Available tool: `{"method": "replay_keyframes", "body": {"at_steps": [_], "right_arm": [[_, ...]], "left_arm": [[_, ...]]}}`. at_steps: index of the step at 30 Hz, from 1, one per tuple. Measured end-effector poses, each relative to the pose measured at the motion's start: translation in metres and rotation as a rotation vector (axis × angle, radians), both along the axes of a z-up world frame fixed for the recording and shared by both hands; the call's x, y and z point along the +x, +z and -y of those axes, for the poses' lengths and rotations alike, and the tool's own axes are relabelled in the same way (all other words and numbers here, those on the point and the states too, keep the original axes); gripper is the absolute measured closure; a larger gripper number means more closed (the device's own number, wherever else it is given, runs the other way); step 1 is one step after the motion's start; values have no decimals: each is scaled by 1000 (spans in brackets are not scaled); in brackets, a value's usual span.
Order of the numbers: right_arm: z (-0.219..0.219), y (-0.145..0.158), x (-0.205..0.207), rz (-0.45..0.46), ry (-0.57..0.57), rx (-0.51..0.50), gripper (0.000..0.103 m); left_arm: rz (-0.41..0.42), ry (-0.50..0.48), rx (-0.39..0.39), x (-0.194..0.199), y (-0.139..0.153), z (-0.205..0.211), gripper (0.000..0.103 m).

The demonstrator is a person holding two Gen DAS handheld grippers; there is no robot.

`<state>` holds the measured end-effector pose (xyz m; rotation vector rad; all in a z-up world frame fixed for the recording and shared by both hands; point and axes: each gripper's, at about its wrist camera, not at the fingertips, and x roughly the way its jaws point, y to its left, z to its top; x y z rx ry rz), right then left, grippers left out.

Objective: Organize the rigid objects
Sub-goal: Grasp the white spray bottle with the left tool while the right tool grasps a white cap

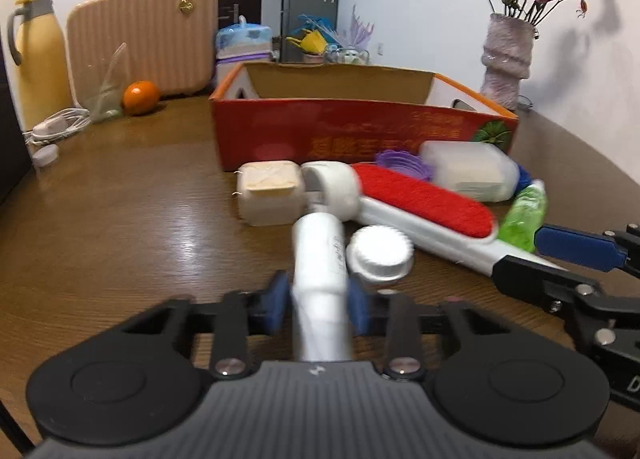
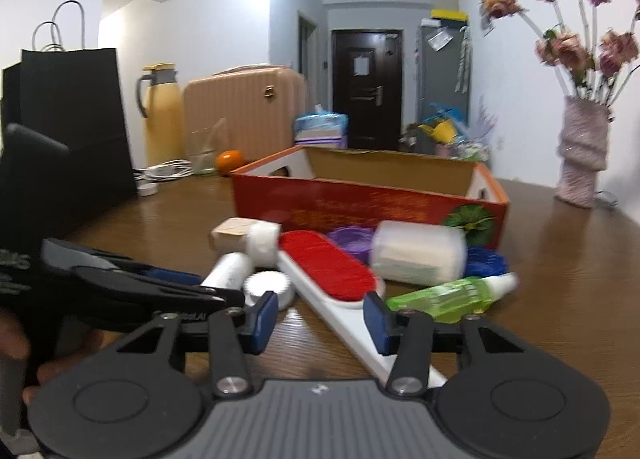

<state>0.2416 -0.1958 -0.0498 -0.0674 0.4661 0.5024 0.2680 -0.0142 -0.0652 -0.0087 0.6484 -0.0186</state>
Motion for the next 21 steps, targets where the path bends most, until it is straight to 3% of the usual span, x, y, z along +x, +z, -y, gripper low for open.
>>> {"method": "replay_keyframes", "body": {"at_steps": [7,12,16,21], "right_arm": [[-52,-9,25,-61,56,-66,65],[-71,-12,47,-97,11,-112,66],[-79,-12,59,-116,1,-127,67],[-87,-15,65,-135,3,-124,68]], "left_arm": [[-6,-35,48,0,2,-27,71],[-28,-21,-10,16,6,-39,66],[-14,-7,-31,25,5,-45,75],[7,35,-34,18,7,-51,75]]}}
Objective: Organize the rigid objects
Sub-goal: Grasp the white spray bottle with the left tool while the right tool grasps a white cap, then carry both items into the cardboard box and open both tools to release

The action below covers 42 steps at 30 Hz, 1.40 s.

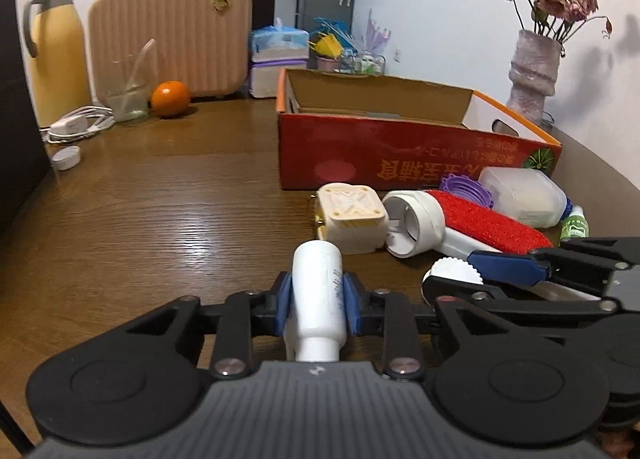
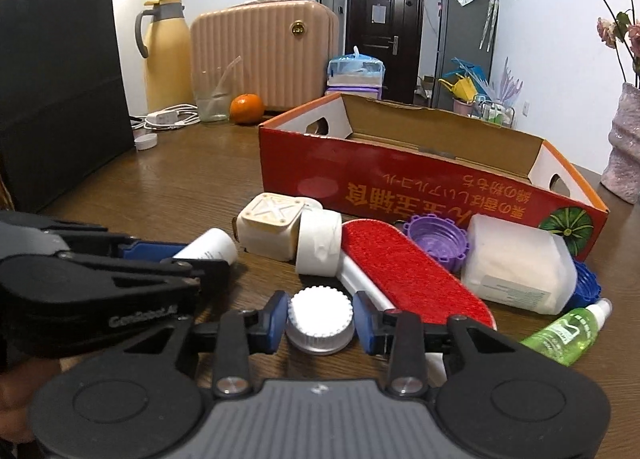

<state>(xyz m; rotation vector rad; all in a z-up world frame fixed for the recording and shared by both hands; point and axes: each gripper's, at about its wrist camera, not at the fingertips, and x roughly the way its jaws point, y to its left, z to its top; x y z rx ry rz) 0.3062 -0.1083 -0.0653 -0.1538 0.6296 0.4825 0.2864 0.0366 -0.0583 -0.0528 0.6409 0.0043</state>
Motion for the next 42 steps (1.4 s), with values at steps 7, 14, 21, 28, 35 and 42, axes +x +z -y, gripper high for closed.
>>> {"method": "replay_keyframes", "body": {"at_steps": [7,14,21,28,35,42], "right_arm": [[4,16,-28,63,10,36,68],[47,54,-104,231,-73,148,68],[96,79,-194,398,-175,245,68],[122,88,-217,443,-226,258,68],[131,94,-177,422,-220,254,68],[146,125,-89,377,-187,256,68]], "left_arm": [[123,23,41,-52,29,2,75],[323,69,31,-129,66,9,75],[451,89,13,-195,96,24,75],[441,29,-13,-200,105,34,75],[443,-5,-14,-158,123,25,75],[338,-39,-13,-51,149,11,75]]}}
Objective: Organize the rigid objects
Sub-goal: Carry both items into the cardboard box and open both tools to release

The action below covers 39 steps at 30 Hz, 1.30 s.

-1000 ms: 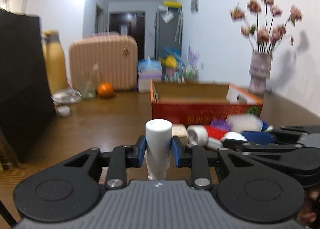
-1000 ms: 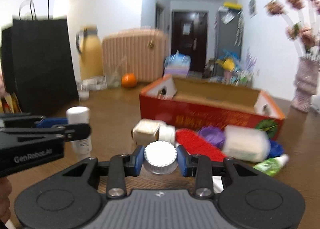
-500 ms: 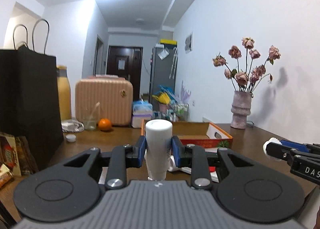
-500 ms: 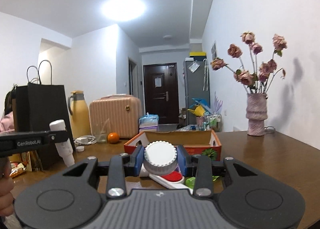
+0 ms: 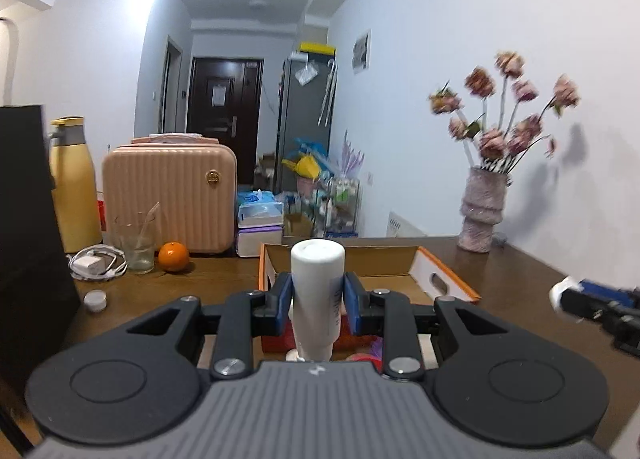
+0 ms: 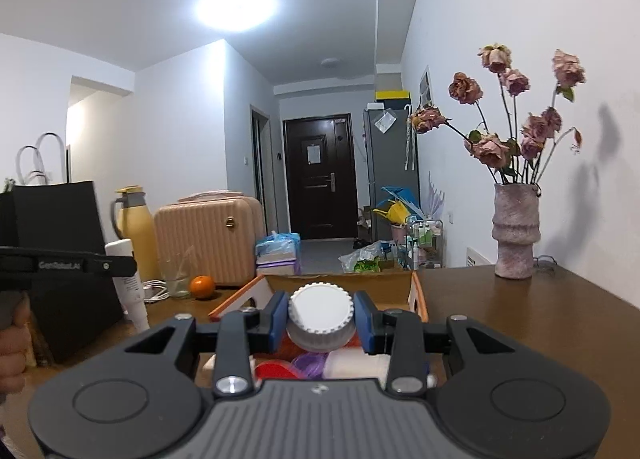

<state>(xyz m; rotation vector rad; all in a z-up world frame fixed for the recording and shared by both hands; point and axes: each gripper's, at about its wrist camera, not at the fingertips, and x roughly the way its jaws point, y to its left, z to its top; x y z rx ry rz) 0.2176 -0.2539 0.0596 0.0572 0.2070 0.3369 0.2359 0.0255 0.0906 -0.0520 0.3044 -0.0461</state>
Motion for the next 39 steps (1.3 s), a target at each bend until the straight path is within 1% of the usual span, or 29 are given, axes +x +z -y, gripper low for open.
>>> {"method": "replay_keyframes", "body": {"at_steps": [2,5,6,7,10,12,13,14,16,17,19,20,21,22,23,24,25,26,27,28,30,32,34,35,38,39], "right_arm": [[4,8,38,-18,15,-10,68],[6,15,92,-34,10,-38,68],[7,17,117,-49,10,-41,68],[7,18,139,-74,16,-39,68],[6,14,213,-189,41,-35,68],[4,5,258,-260,34,-48,68],[2,-1,281,-294,16,-76,68],[-2,-9,303,-335,4,-114,68],[-7,-28,344,-437,2,-149,68],[-8,-40,367,-504,-12,-151,68],[-12,-60,395,-570,-35,-168,68],[-16,-68,408,-587,-51,-195,68],[-20,-72,414,-576,-47,-214,68],[-27,-75,419,-553,-31,-227,67],[-33,-79,422,-535,-21,-238,51],[-36,-82,428,-526,-6,-238,44],[-38,-84,432,-524,11,-230,35],[-41,-86,436,-522,21,-211,27],[-42,-87,439,-521,22,-195,25],[-45,-88,441,-524,12,-186,22],[-50,-89,444,-522,6,-213,21],[-51,-87,441,-519,7,-219,20],[-49,-86,437,-517,12,-195,17],[-47,-86,435,-522,14,-186,14],[-46,-86,430,-529,8,-201,13],[-47,-84,428,-534,-5,-209,13]], "left_arm": [[-30,5,3,36,4,-3,75],[-80,-17,-37,92,6,-10,75],[-98,-21,-40,111,5,-11,75],[-121,-21,-37,131,3,-11,76],[-239,-16,-18,199,-10,-9,76],[-322,-2,2,244,-23,-9,76],[-351,13,16,262,-30,-9,76],[-380,22,47,282,-39,-7,76],[-439,64,89,313,-57,-7,75],[-486,73,109,332,-67,-7,75],[-548,91,108,358,-82,-10,75],[-556,107,117,371,-88,-10,75],[-563,130,127,379,-92,-12,73],[-549,149,139,386,-96,-13,67],[-527,149,151,393,-101,-13,63],[-516,130,163,398,-106,-13,60],[-509,121,183,402,-109,-11,57],[-518,116,191,405,-114,-10,56],[-528,107,198,408,-115,-8,52],[-524,99,202,408,-115,-5,42],[-509,83,197,405,-115,-4,32],[-514,77,206,404,-115,-3,30],[-514,63,206,403,-115,1,28],[-506,52,203,402,-114,1,28],[-461,67,235,393,-106,8,25],[-452,65,250,387,-102,12,20]]}}
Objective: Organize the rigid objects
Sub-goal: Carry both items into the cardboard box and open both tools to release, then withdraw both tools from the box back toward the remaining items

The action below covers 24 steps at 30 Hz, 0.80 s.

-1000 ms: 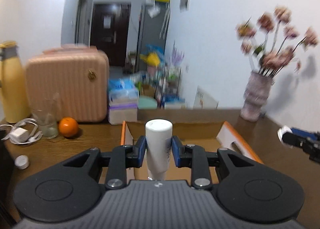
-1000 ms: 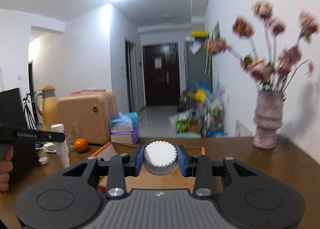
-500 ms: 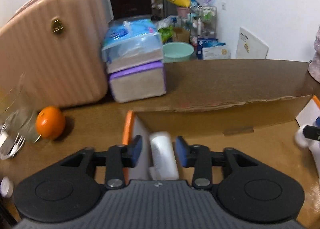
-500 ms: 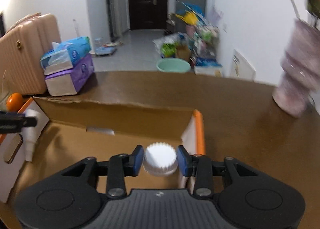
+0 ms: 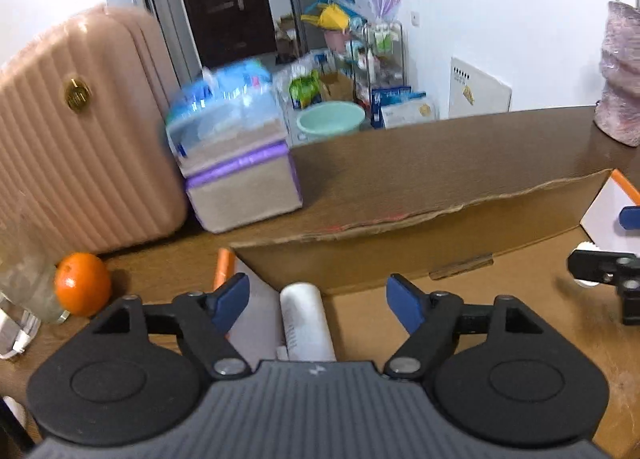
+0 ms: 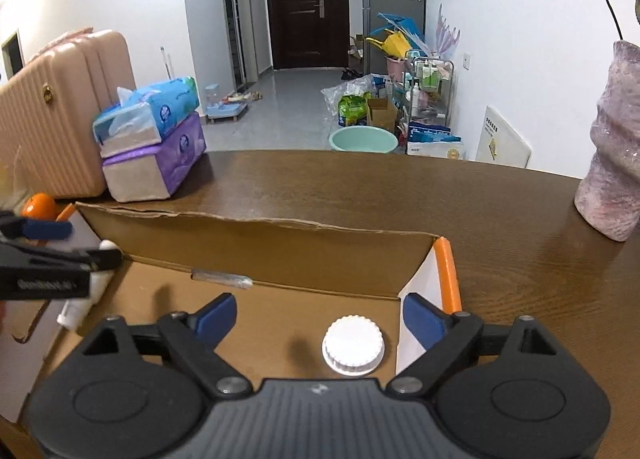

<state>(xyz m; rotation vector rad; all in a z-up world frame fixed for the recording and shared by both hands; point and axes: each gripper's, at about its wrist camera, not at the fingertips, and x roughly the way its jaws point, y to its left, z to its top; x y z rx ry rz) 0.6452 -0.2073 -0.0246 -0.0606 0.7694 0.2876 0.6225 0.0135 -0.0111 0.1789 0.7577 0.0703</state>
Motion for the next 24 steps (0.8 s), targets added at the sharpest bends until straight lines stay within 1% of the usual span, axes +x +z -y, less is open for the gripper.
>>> {"method": "replay_keyframes", "body": {"at_steps": [1,3,5,6,8,10,12,14,17,21,24], "right_arm": [[0,4,-4,-3,-14,-9,13],[4,16,-16,12,-35,0,13],[9,32,-35,23,-28,40,13],[11,38,-43,24,-30,43,13],[13,55,-62,37,-46,20,13],[17,74,-87,57,-58,-10,13],[24,91,-112,76,-58,-16,11],[30,106,-138,98,-60,-21,5],[40,123,-173,136,-90,-21,3],[47,133,-215,177,-110,-6,3],[49,135,-255,270,-121,19,3]], "left_arm": [[5,-7,25,-7,6,5,16],[41,-8,71,-28,24,11,12],[72,-22,90,-51,44,12,8],[78,-20,90,-60,53,11,7],[93,-15,71,-81,74,6,7],[126,2,66,-102,92,0,4],[164,28,56,-126,108,-9,3],[189,41,46,-150,119,-17,3],[226,46,22,-184,132,-29,1],[274,46,-25,-227,140,-40,0],[338,55,-48,-263,141,-43,0]]}}
